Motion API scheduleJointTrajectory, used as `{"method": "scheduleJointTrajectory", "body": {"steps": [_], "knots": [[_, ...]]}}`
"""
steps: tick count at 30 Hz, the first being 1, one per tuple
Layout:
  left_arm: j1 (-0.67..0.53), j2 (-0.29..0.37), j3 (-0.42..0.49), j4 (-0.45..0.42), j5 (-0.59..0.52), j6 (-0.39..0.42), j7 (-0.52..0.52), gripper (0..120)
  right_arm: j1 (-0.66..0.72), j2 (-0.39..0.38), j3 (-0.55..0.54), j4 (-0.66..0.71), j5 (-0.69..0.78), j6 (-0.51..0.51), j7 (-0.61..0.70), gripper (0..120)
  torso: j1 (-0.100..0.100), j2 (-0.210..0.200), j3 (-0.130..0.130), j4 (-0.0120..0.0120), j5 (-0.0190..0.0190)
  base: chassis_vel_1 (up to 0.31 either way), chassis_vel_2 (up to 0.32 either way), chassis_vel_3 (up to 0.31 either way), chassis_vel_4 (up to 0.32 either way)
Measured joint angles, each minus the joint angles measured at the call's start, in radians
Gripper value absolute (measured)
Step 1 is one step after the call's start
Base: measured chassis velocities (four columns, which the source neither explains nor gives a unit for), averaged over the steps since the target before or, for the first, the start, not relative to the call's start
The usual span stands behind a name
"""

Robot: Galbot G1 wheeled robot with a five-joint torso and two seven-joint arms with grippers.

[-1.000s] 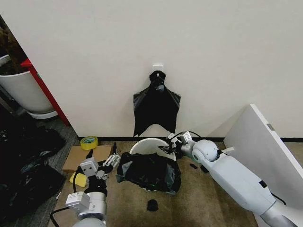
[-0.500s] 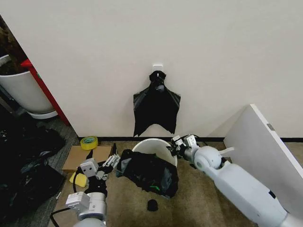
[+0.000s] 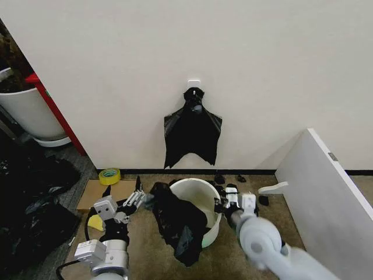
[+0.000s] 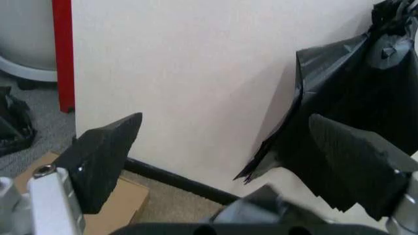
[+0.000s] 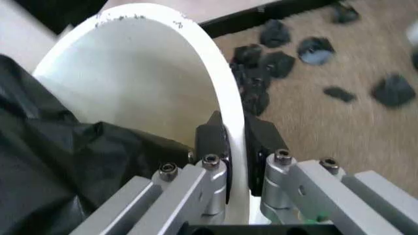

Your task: Place the garbage bag over the trash bin.

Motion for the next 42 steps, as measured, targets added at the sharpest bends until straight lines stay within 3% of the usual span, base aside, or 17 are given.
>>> {"method": "scheduleJointTrajectory", "body": {"steps": [6, 12, 23, 26, 29, 33, 35, 37, 42], "knots": [[0.007, -0.001, -0.004, -0.014, 0.0, 0.005, -0.009, 100, -0.056, 0.133, 0.046, -0.025, -0.006, 0.128, 0.102, 1, 0.0, 0.0, 0.0, 0.0001, -0.0001, 0.0, 0.0, 0.0, 0.0], [0.012, 0.001, -0.011, -0.017, 0.001, 0.006, -0.023, 100, -0.065, 0.2, 0.035, -0.083, -0.052, 0.206, 0.148, 1, 0.0, 0.0, 0.0, 0.0001, -0.0002, 0.0, 0.0, 0.0, 0.0], [0.0, -0.001, -0.008, -0.002, 0.001, 0.01, -0.03, 100, -0.113, 0.211, 0.02, -0.1, -0.095, 0.249, 0.12, 2, 0.0, 0.0, 0.0, 0.0001, -0.0001, 0.0, 0.0, 0.0, 0.0], [-0.002, -0.002, -0.007, 0.002, 0.001, 0.012, -0.03, 100, -0.13, 0.192, 0.016, -0.062, -0.117, 0.242, 0.1, 16, 0.0, 0.0, 0.0, 0.0001, -0.0001, 0.0, 0.0, 0.0, 0.0], [-0.002, -0.002, -0.008, 0.002, 0.001, 0.012, -0.03, 100, -0.141, 0.18, 0.014, -0.038, -0.15, 0.242, 0.096, 22, 0.0, 0.0, 0.0, 0.0001, 0.0, 0.0, 0.0, 0.0, 0.0], [-0.001, 0.0, -0.01, 0.002, 0.001, 0.013, -0.03, 100, -0.154, 0.136, 0.01, 0.02, -0.273, 0.252, 0.04, 38, 0.0, 0.0, 0.0, 0.0, 0.0, 0.0, 0.0, 0.0, 0.0], [-0.001, 0.0, -0.009, 0.004, 0.001, 0.013, -0.03, 100, -0.154, 0.09, 0.0, 0.046, -0.391, 0.276, -0.04, 48, 0.0, 0.0, 0.0, 0.0001, 0.0001, 0.0, 0.0, 0.0, 0.0], [-0.002, -0.001, -0.008, 0.005, 0.001, 0.014, -0.03, 100, -0.154, 0.075, -0.003, 0.055, -0.417, 0.282, -0.072, 51, 0.0, 0.0, 0.0, 0.0001, 0.0, 0.0, 0.0, 0.0, 0.0], [-0.004, -0.002, -0.006, 0.014, 0.0, 0.024, -0.029, 100, -0.145, -0.037, -0.049, 0.121, -0.55, 0.318, -0.366, 73, 0.0, 0.0, 0.0, 0.0001, -0.0001, 0.0, 0.0, 0.0, 0.0]]}}
